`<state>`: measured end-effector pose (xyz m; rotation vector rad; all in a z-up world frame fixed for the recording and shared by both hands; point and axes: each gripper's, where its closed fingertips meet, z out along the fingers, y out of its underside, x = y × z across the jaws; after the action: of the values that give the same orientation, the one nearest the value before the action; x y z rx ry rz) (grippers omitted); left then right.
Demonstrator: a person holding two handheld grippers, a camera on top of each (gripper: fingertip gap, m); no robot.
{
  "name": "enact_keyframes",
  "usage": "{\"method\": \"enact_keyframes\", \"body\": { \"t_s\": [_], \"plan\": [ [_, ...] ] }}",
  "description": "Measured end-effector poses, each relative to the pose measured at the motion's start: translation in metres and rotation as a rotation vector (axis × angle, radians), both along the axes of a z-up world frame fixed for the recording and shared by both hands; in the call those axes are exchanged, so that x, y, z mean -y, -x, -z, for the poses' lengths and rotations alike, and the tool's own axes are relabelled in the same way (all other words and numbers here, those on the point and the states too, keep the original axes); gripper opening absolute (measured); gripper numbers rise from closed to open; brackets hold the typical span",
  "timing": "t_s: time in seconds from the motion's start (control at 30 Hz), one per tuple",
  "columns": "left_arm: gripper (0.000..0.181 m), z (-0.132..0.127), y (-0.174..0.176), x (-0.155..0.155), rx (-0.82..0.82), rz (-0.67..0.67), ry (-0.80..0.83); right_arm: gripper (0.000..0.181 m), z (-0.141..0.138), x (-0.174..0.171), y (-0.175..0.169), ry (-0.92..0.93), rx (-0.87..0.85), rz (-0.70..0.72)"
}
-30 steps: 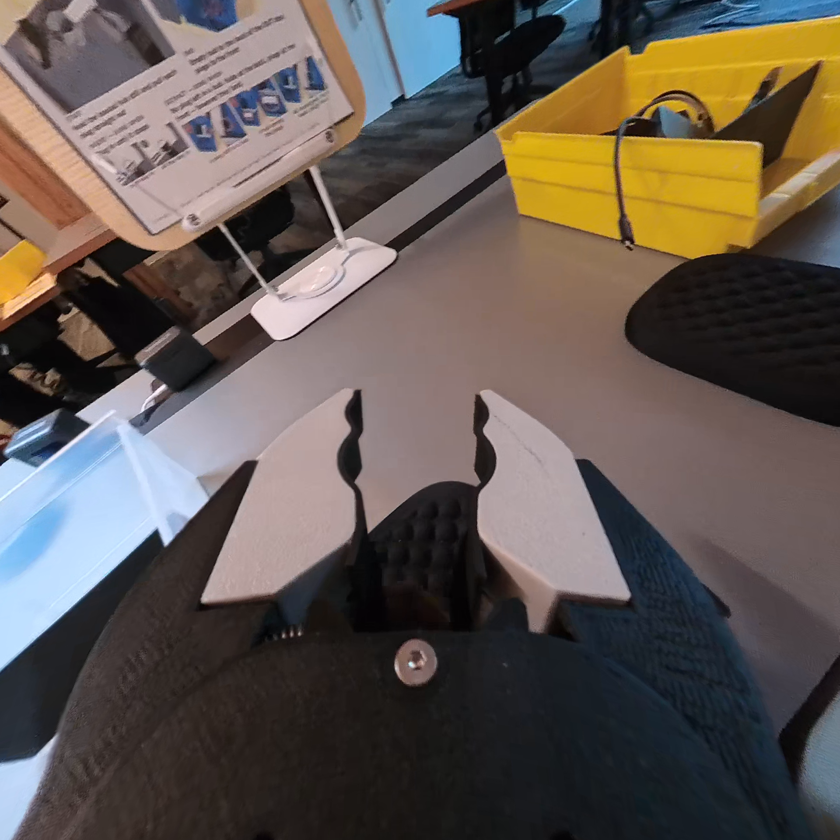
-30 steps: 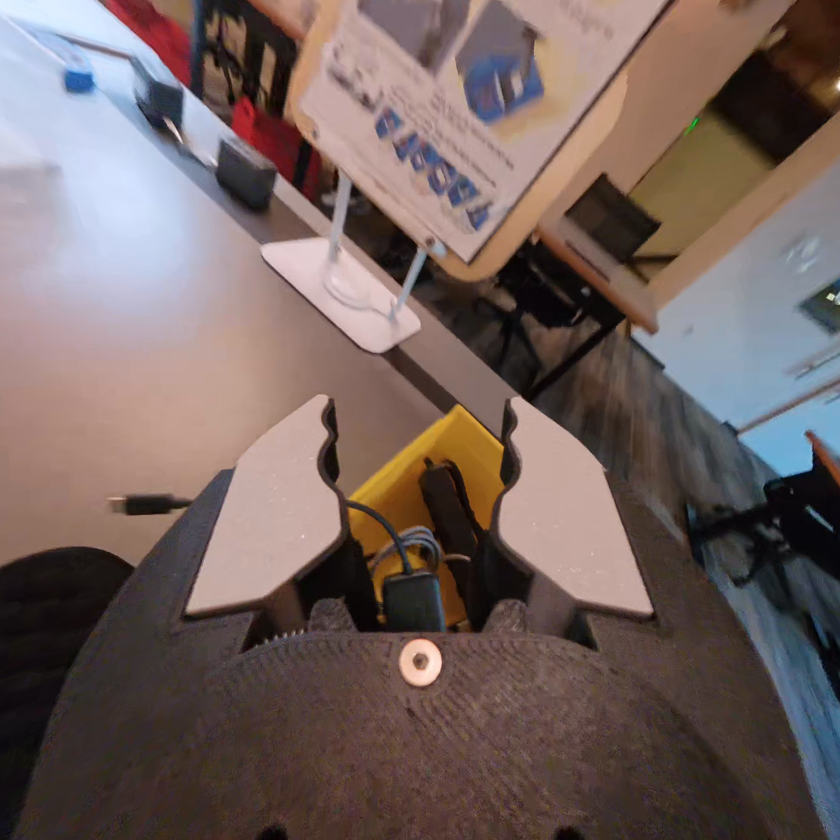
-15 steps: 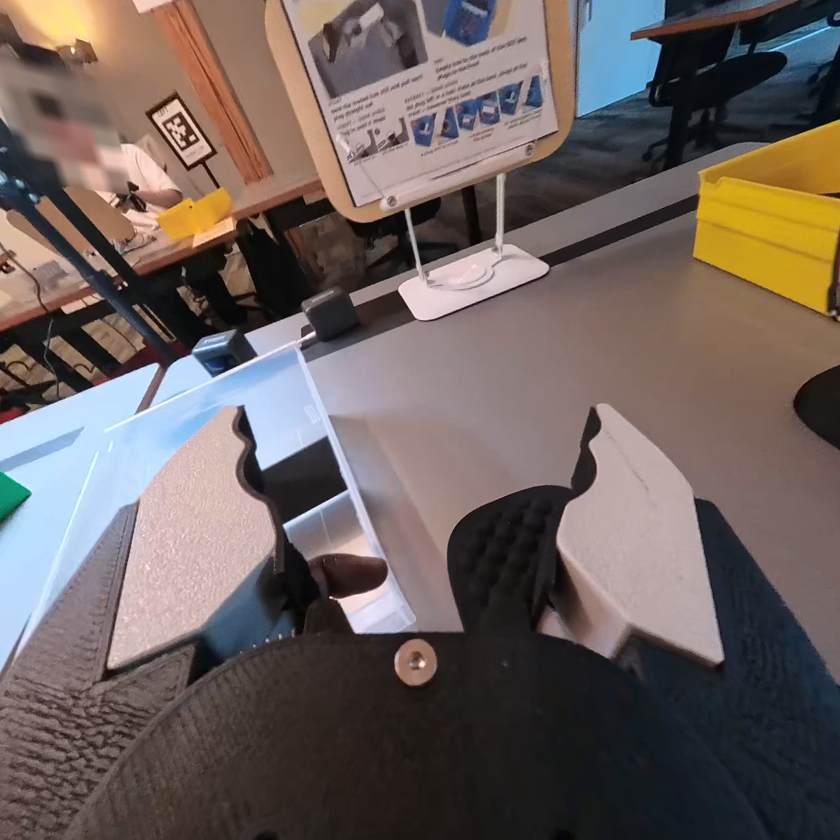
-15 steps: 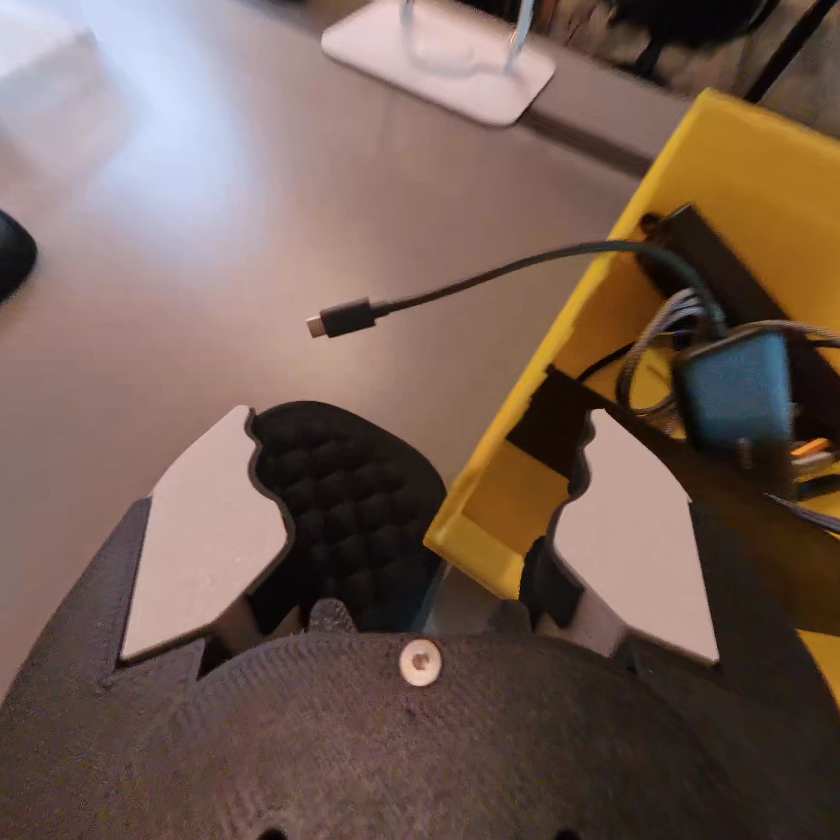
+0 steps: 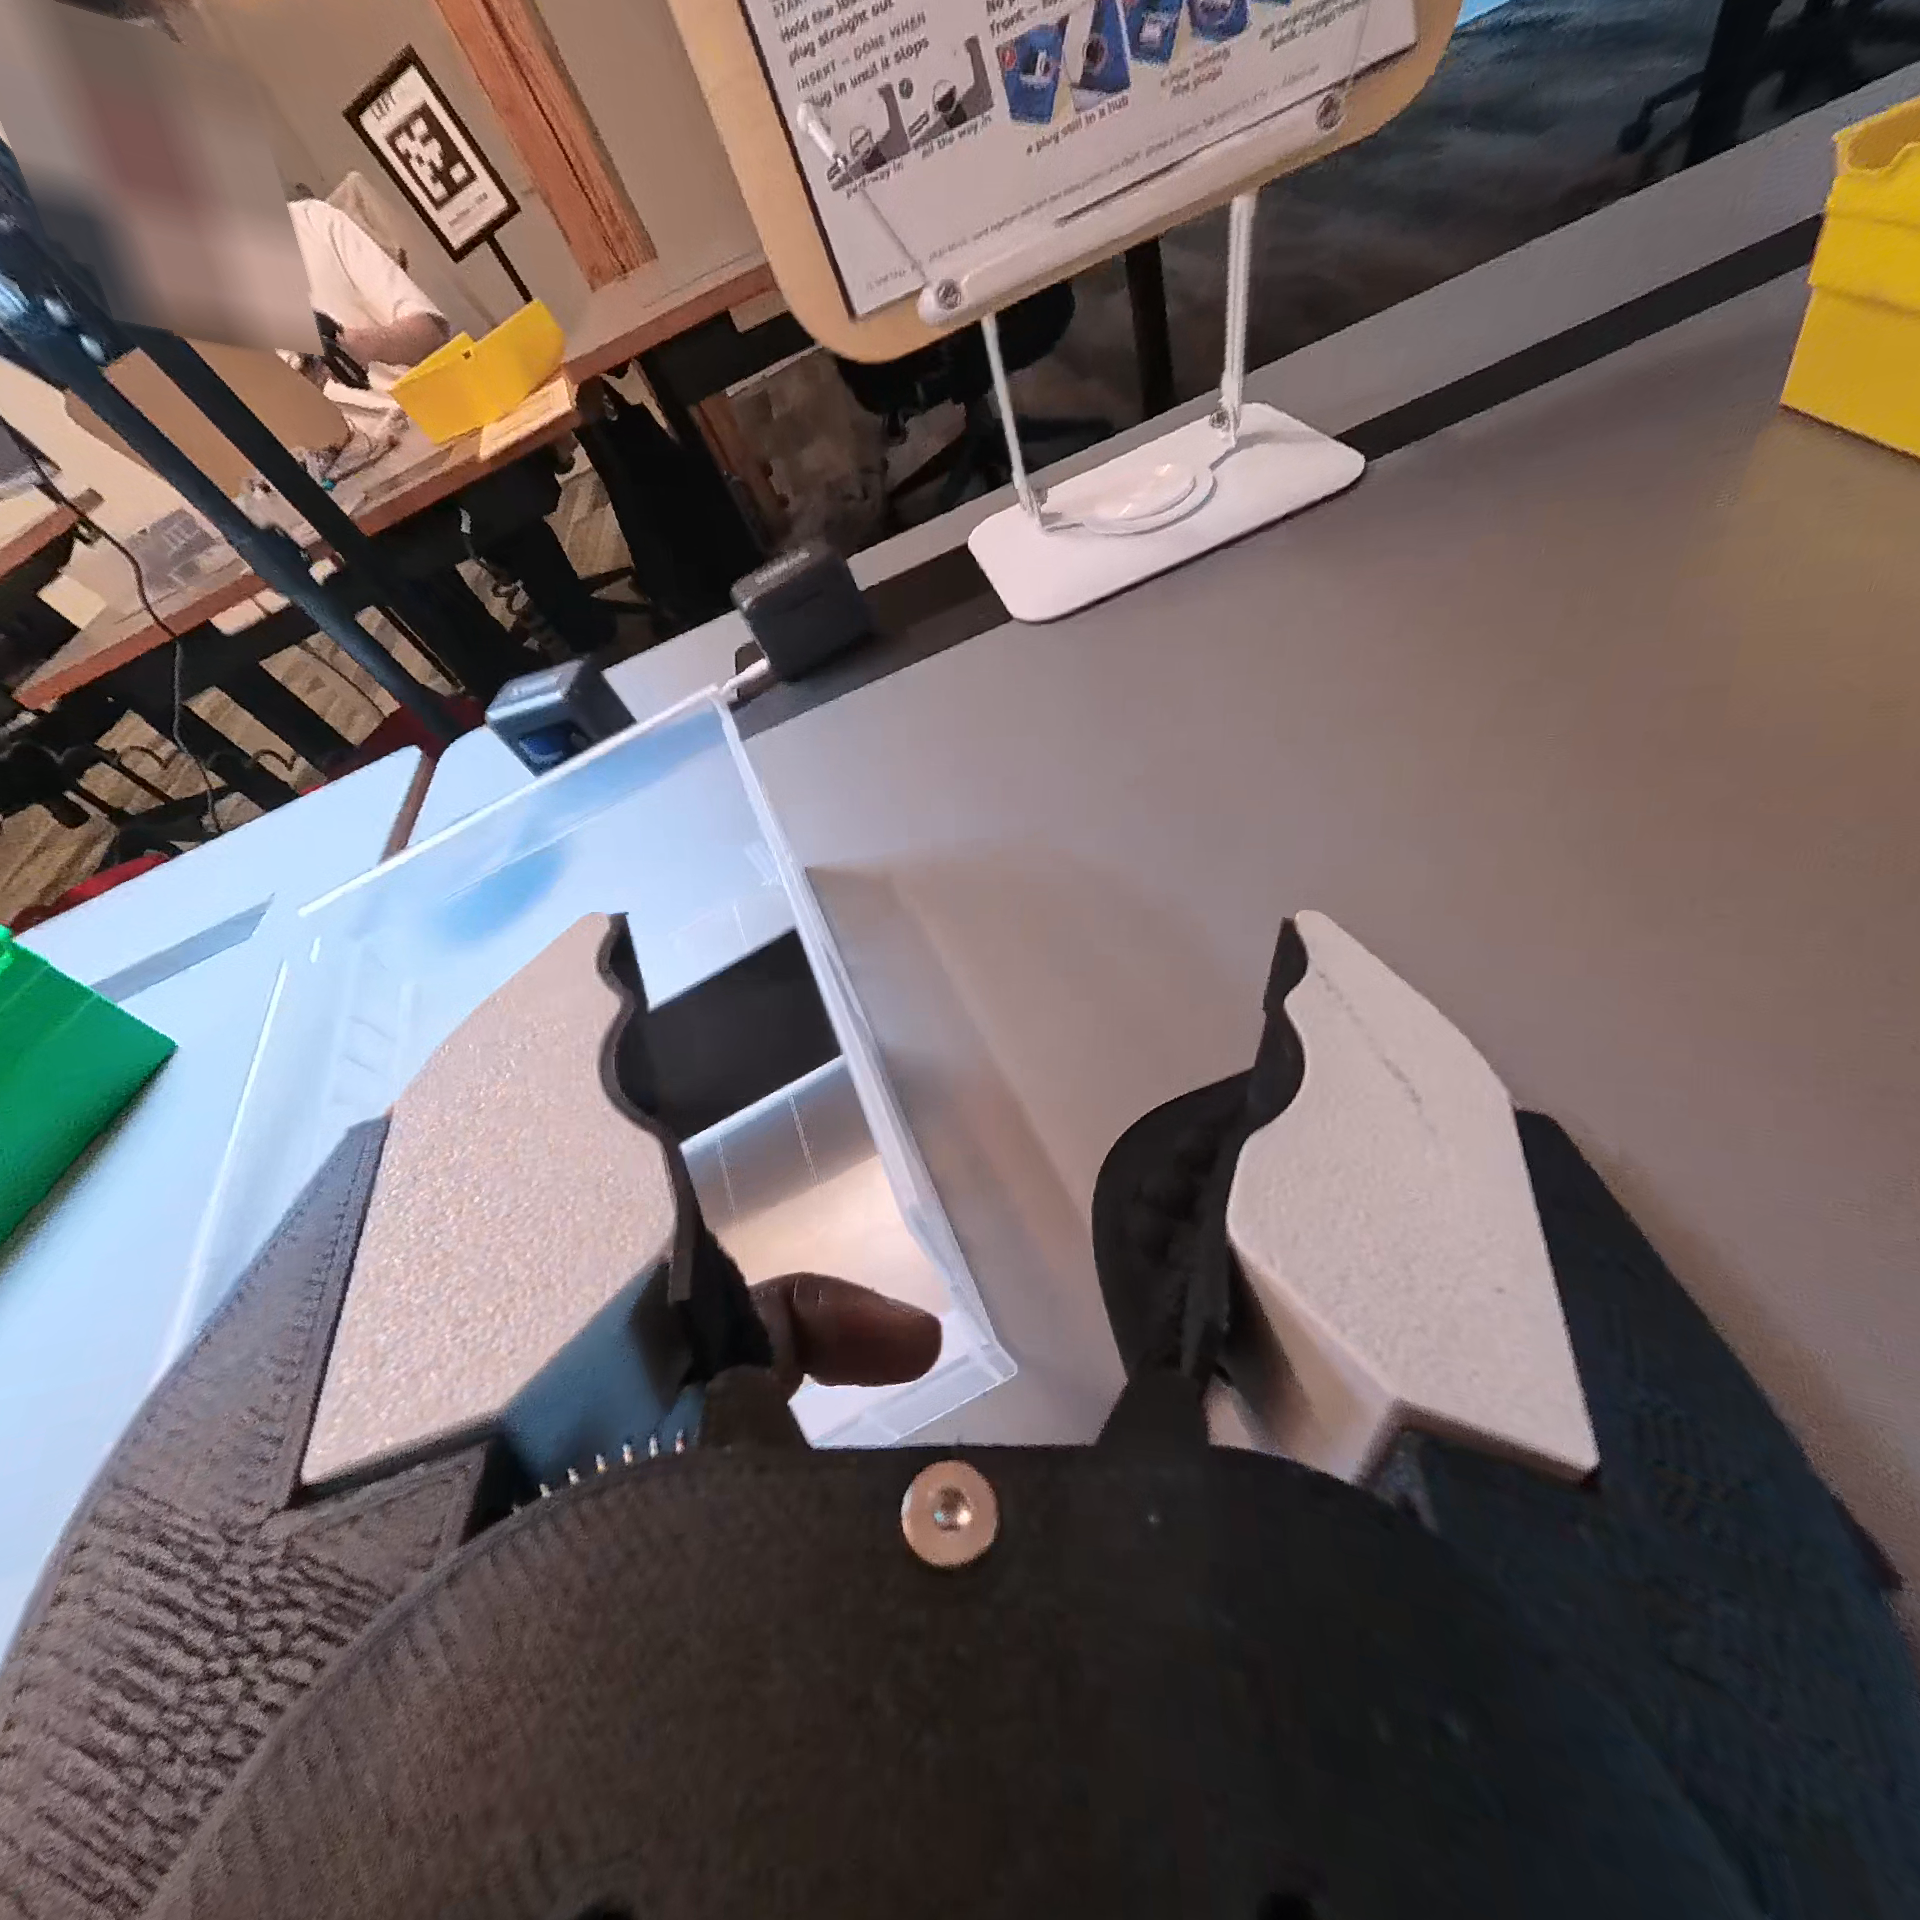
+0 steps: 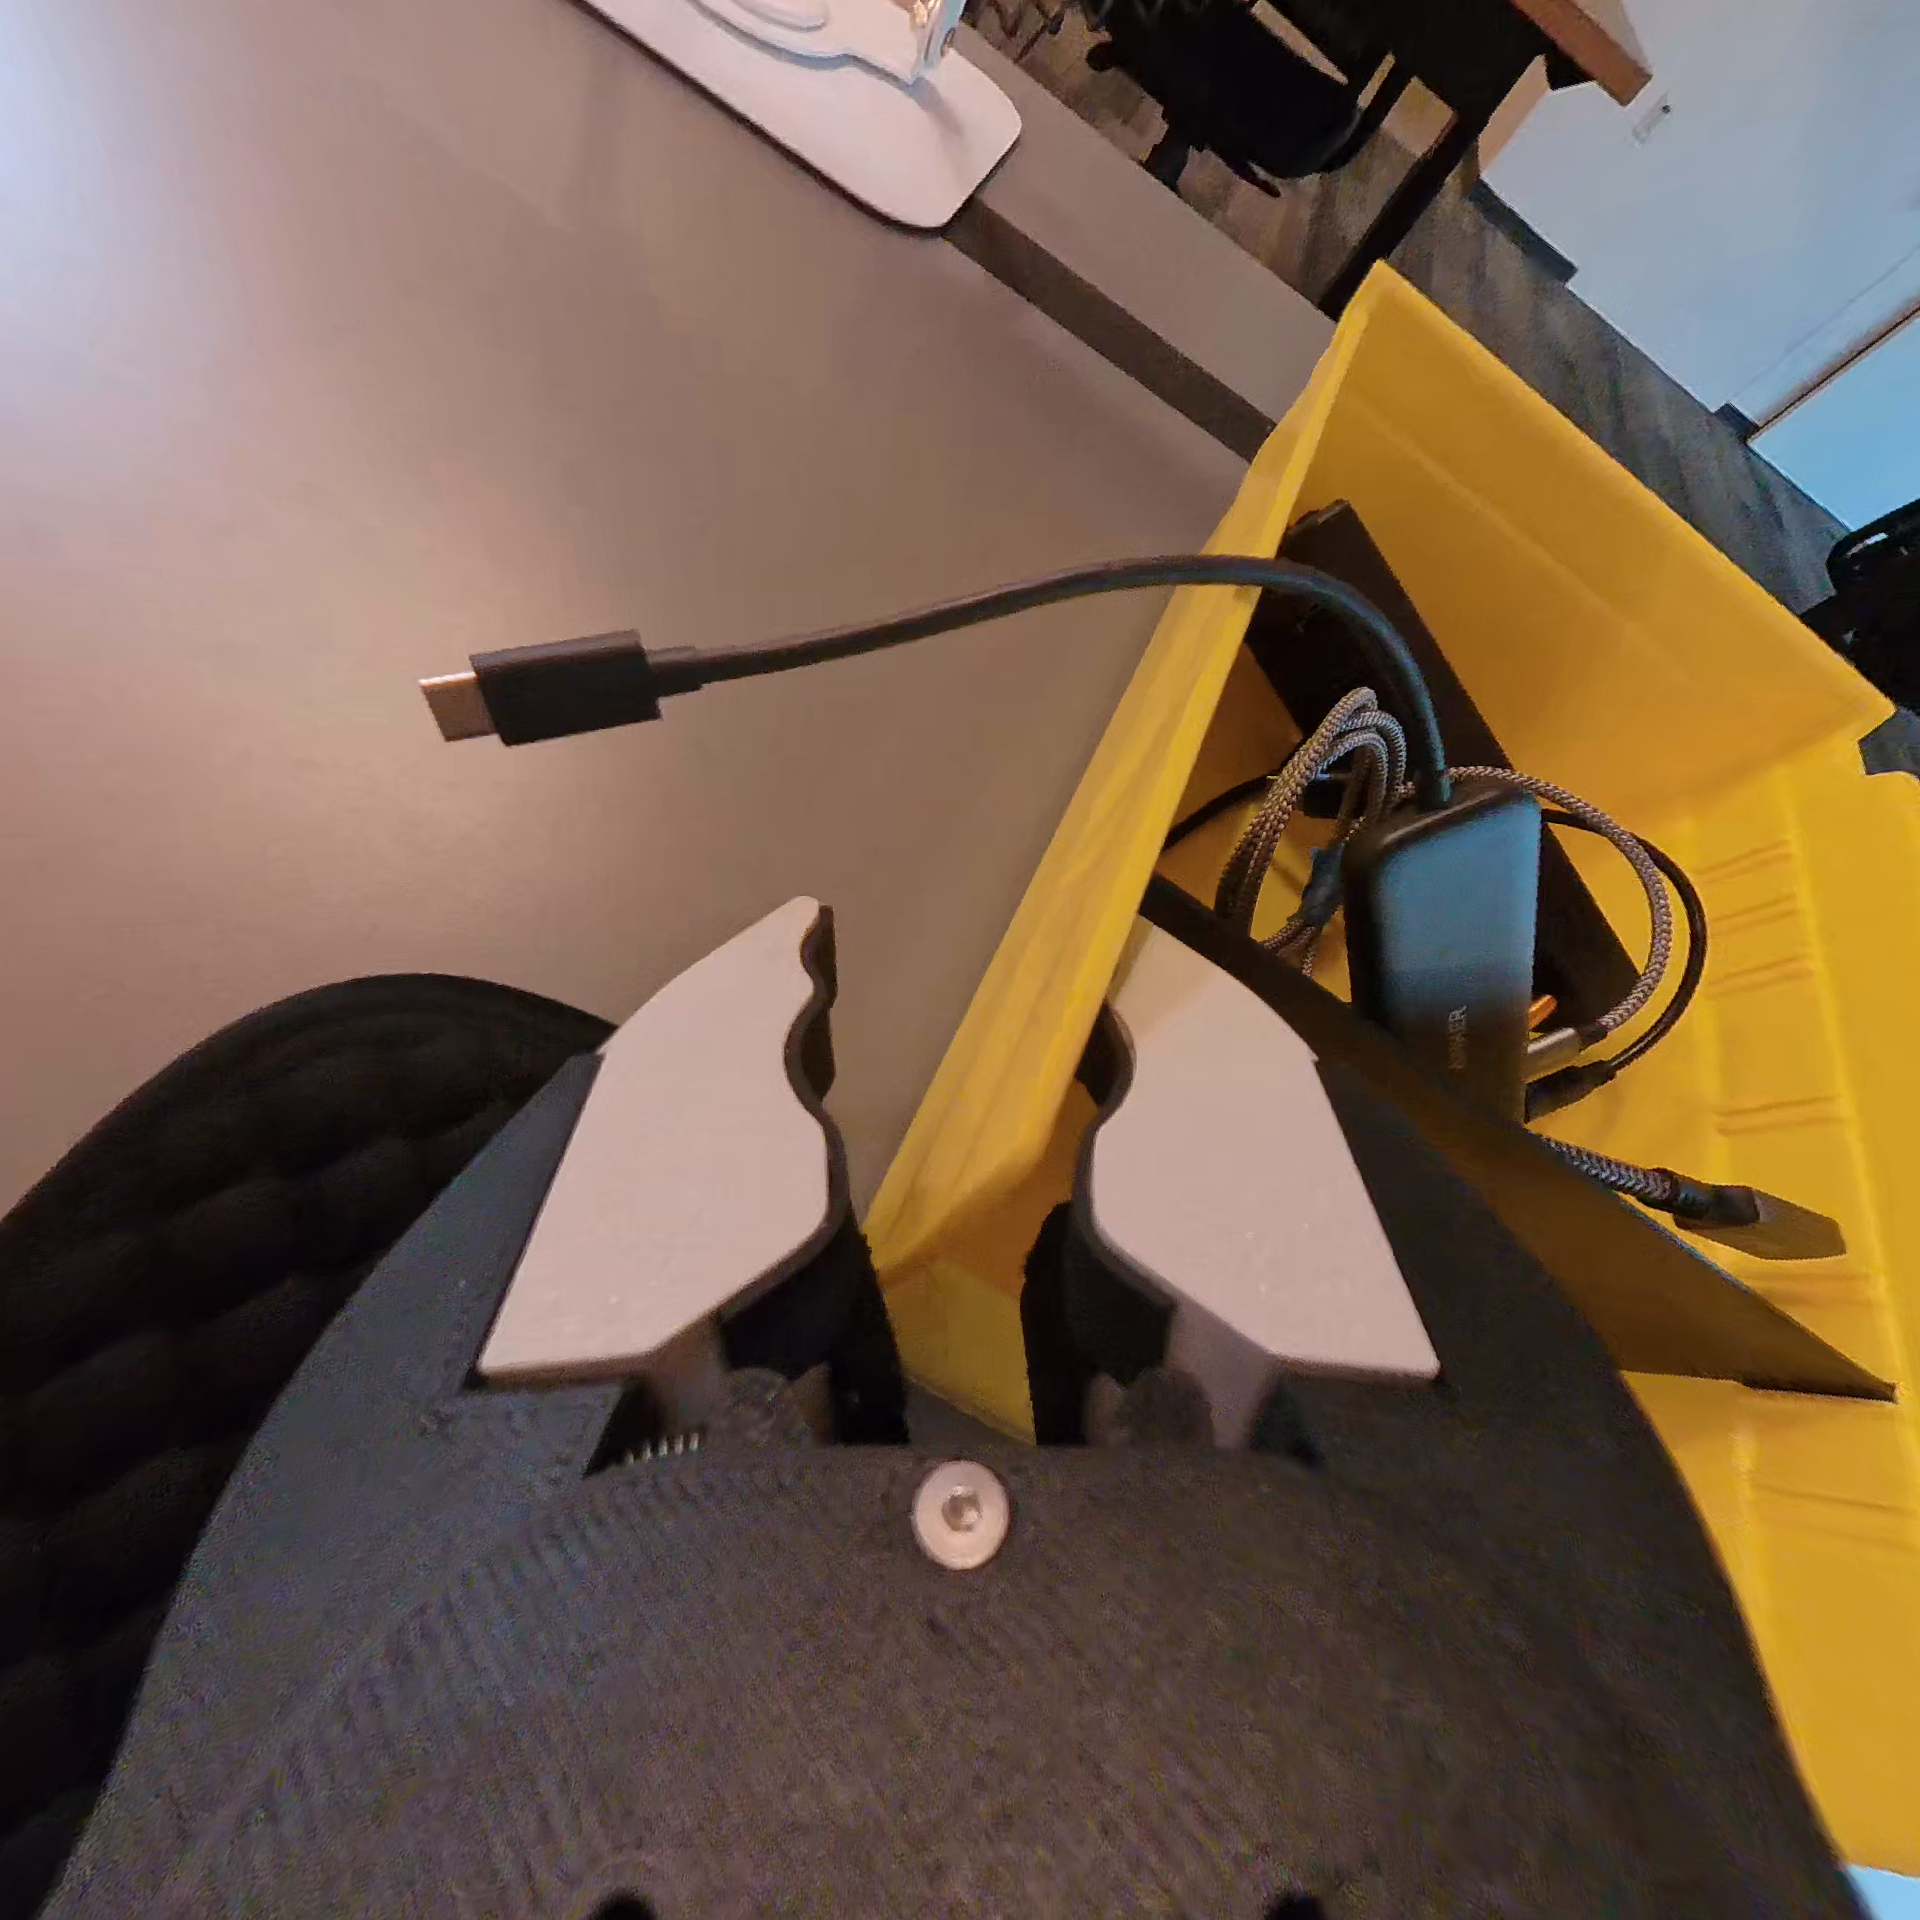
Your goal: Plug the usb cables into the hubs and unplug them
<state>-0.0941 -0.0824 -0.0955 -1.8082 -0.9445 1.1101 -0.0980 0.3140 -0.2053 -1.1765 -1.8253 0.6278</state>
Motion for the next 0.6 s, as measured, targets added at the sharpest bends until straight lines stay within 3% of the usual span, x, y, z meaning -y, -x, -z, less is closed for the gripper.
{"method": "enact_keyframes", "body": {
  "t_s": [0.3, 0.6],
  "plan": [
    [0.106, -0.041, -0.018, -0.012, -0.167, -0.016, 0.052, 0.048, 0.0, 0.003, 0.003, 0.026, -0.04, -0.009],
    [0.101, -0.011, -0.007, 0.0, -0.095, 0.054, -0.041, 0.054, 0.003, 0.003, 0.004, -0.061, -0.049, -0.004]
  ]
}}
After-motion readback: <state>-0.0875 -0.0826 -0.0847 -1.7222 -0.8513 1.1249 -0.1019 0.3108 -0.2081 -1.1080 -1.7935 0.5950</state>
